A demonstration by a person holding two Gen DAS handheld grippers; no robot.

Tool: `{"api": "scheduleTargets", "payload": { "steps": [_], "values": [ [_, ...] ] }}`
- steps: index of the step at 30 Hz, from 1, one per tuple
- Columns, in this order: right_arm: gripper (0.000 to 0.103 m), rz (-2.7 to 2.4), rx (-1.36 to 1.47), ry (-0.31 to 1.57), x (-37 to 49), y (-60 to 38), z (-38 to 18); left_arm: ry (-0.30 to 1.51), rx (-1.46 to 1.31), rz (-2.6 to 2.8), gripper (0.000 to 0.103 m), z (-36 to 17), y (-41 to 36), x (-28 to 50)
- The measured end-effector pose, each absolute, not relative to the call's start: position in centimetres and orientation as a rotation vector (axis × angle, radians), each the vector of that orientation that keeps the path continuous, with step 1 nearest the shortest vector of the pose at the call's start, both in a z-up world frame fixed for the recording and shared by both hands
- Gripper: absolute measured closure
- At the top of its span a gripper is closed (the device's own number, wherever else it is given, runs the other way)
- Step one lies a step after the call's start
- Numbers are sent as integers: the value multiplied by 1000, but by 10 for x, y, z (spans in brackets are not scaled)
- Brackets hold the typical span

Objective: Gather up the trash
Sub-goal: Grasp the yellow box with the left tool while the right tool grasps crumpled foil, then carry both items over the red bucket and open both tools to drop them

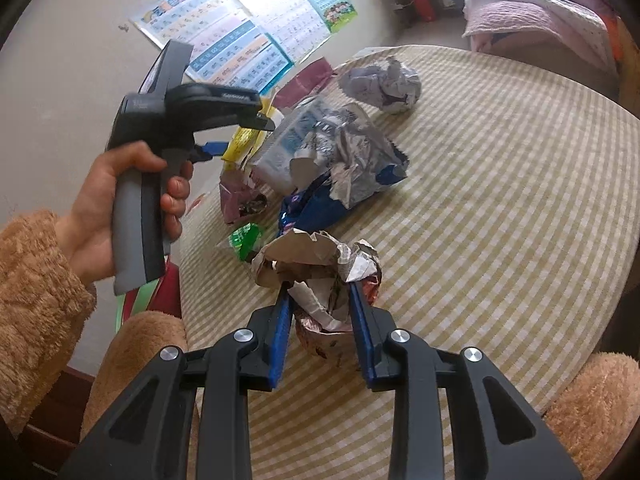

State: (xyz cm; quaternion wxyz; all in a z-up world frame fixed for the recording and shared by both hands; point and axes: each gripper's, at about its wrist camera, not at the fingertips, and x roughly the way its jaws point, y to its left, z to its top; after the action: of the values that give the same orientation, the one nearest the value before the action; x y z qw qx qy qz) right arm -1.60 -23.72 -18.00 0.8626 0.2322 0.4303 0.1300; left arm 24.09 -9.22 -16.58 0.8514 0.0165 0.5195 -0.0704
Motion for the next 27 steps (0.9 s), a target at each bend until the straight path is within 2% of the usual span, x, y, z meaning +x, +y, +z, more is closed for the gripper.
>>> {"api": "scheduleTargets", "payload": {
  "steps": [14,27],
  "values": [
    [75,248,424,900,-16,-226,-178,894,-25,-190,56,-88,-43,150],
    [75,204,352,903,-18,-216,-175,873,-53,-194,56,-81,-9,61]
  ]
}}
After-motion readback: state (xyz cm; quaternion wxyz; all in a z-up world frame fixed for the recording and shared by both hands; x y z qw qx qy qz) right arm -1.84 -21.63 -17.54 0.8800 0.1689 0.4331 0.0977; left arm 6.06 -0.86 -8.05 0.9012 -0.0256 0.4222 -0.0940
